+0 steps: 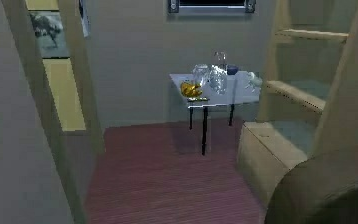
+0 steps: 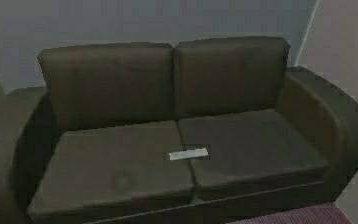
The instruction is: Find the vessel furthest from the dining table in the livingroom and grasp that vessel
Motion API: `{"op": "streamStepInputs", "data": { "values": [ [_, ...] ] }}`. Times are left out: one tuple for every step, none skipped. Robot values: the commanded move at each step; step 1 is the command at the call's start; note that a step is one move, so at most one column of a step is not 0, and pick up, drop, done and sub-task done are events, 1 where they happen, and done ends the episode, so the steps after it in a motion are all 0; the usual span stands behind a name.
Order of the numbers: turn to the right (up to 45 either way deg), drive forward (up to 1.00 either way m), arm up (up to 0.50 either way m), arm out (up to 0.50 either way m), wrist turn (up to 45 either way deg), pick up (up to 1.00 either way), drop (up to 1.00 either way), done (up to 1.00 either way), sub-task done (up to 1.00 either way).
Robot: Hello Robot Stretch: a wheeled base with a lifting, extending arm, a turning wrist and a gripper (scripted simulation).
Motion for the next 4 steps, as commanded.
{"op": "streamStepInputs", "data": {
  "values": [
    [0.0,0.75,0.00,0.00,0.0,0.00,0.00,0.00,0.00],
    [-9.0,0.00,0.00,0.00,0.0,0.00,0.00,0.00,0.00],
    [0.0,0.60,0.00,0.00,0.0,0.00,0.00,0.00,0.00],
    [-45.0,0.00,0.00,0.00,0.0,0.00,0.00,0.00,0.00]
  ]
}}
